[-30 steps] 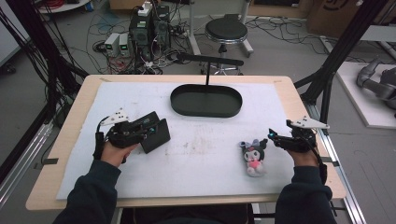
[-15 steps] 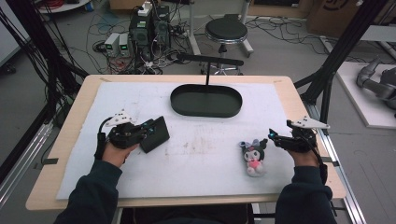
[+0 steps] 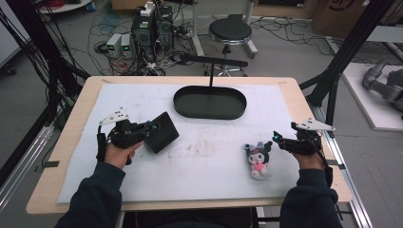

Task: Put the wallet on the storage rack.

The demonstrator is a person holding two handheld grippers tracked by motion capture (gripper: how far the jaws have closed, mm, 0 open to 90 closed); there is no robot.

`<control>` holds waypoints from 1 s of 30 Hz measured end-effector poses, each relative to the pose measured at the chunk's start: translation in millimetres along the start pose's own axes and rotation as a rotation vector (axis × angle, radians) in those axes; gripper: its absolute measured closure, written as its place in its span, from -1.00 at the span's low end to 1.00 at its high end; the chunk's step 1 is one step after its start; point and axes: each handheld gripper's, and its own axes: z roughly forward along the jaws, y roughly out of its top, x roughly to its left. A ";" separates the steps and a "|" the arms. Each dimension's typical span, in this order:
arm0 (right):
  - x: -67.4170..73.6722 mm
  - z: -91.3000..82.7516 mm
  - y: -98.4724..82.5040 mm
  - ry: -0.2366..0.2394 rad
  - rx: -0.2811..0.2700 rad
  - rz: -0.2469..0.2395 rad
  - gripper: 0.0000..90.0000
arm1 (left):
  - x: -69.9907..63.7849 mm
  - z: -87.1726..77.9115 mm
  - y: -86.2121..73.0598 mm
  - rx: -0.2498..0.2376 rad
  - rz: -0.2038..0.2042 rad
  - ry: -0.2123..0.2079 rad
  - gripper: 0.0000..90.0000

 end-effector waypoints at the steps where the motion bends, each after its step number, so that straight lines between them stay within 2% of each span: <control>1: -0.3 -0.1 0.5 -0.001 -0.003 0.000 -0.52 | 0.5 1.8 3.2 -0.021 -0.003 -0.004 0.82; 7: 1.7 1.2 2.6 0.005 -0.005 -0.005 -0.52 | -2.0 10.0 13.5 -0.068 -0.005 -0.034 0.82; 10: 2.0 1.6 2.9 0.006 -0.005 -0.005 -0.52 | -5.2 13.4 18.3 -0.096 -0.012 -0.081 0.82; 11: 1.8 1.8 2.9 0.007 -0.005 -0.005 -0.52 | -5.9 13.9 19.2 -0.115 -0.025 -0.105 0.82; 12: 1.5 1.9 2.7 0.006 -0.003 -0.002 -0.52 | -6.6 13.5 20.8 -0.145 -0.050 -0.153 0.82; 13: 1.0 2.0 2.4 0.006 -0.005 -0.001 -0.52 | -6.6 13.5 20.8 -0.145 -0.050 -0.153 0.82; 15: 0.4 2.0 2.2 0.005 -0.004 -0.001 -0.52 | -5.9 12.7 21.5 -0.175 -0.072 -0.189 0.82; 16: 0.4 2.0 2.2 0.005 -0.004 -0.001 -0.52 | -5.4 12.0 21.7 -0.177 -0.072 -0.191 0.82; 19: 0.4 1.8 1.8 0.005 -0.004 0.001 -0.52 | -1.9 9.3 20.6 -0.148 -0.065 -0.139 0.82; 20: 0.5 1.4 1.9 0.006 -0.005 -0.002 -0.52 | 0.9 5.7 18.8 -0.126 -0.055 -0.086 0.81; 21: 0.5 1.4 1.9 0.006 -0.005 -0.002 -0.52 | 0.9 5.7 18.8 -0.126 -0.055 -0.086 0.81; 23: 0.5 0.7 1.9 0.004 -0.007 0.001 -0.52 | 3.5 1.4 17.5 -0.107 -0.047 -0.037 0.81; 24: 0.3 0.6 1.8 0.003 -0.007 0.001 -0.52 | 5.7 -2.4 16.4 -0.100 -0.041 0.006 0.81; 26: 0.3 0.1 1.5 0.002 -0.006 0.004 -0.52 | 10.8 -8.5 13.8 -0.109 -0.062 0.067 0.81; 28: 0.3 0.3 1.5 0.003 -0.007 0.001 -0.52 | 17.2 -13.1 11.9 -0.089 -0.088 0.113 0.81; 30: 1.1 0.7 2.1 0.004 -0.006 0.000 -0.52 | 20.9 -15.0 9.9 -0.070 -0.101 0.114 0.82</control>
